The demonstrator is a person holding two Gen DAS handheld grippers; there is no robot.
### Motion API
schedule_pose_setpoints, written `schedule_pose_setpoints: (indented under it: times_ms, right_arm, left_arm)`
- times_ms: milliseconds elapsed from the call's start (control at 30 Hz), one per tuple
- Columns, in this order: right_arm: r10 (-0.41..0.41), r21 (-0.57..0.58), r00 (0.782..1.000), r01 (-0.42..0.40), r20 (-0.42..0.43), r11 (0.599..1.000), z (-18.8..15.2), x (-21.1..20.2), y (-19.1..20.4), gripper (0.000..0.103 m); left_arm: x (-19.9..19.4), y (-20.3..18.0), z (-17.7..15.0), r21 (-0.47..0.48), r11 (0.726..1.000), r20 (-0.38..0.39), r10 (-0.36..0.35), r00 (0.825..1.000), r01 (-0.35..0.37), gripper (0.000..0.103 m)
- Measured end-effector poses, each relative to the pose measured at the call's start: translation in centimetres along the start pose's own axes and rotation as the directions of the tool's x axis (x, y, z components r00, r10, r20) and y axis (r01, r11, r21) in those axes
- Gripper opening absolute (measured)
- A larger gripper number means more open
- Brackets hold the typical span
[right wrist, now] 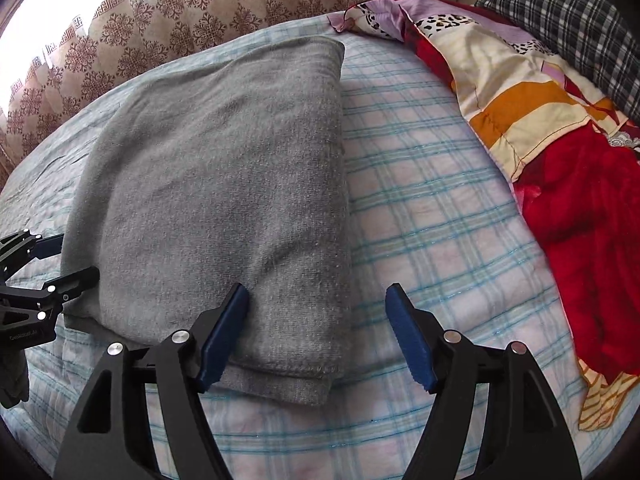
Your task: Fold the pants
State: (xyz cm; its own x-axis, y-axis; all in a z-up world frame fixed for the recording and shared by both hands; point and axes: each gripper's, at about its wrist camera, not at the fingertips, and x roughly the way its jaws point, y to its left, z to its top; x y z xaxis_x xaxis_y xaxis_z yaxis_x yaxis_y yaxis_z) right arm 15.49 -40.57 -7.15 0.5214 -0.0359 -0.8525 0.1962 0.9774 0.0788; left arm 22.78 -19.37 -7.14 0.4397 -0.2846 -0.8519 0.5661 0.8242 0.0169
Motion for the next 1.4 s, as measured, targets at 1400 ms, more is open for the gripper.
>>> schedule_pose_setpoints:
  times_ms: [1400]
  right_arm:
    - [-0.039, -0.048, 0.957, 0.055, 0.287, 0.997, -3.6, -12.0, 5.7, 0.096]
  left_arm:
    - [-13.0, -3.8, 1.4, -0.121, 0.922, 0.198, 0.384, 0.902, -0.367, 0.100]
